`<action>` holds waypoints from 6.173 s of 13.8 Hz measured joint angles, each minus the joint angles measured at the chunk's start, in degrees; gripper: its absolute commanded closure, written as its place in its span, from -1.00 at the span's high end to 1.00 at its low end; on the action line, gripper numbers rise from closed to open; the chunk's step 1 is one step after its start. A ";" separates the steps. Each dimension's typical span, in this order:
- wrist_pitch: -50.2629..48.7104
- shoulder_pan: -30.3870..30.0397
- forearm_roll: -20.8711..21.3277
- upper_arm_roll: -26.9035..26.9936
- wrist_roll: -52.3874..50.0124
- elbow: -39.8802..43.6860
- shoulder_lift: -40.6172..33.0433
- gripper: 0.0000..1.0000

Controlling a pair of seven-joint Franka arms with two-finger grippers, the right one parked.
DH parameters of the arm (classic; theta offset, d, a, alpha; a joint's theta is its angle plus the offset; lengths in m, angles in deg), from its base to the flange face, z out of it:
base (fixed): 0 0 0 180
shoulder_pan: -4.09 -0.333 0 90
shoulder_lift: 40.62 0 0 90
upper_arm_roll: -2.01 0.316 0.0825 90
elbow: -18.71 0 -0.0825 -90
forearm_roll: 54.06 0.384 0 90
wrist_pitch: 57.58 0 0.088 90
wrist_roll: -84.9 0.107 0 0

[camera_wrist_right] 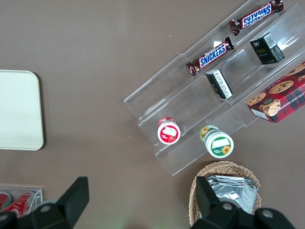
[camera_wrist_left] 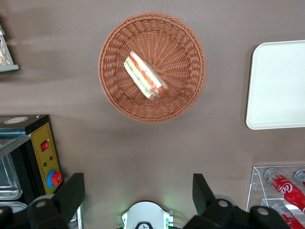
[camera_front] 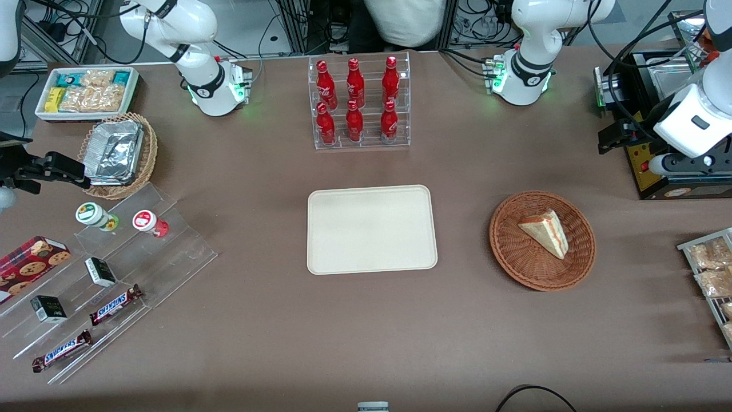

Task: Place sandwich from basket to tray
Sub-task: 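Move the left gripper over the wicker basket holding the sandwich, then lower the open left gripper around the wrapped sandwich wedge, then close the left gripper on the sandwich's wrapped edge, then lift the sandwich and carry it over the cream tray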

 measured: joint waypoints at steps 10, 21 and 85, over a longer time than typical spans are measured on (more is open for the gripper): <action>15.41 0.00 0.08 -0.02 -2.07 -13.16 0.62 1.00; 36.87 0.00 0.09 -0.15 -13.51 -29.40 1.56 1.00; 37.83 24.95 4.75 -2.45 -50.11 -18.07 14.30 -1.00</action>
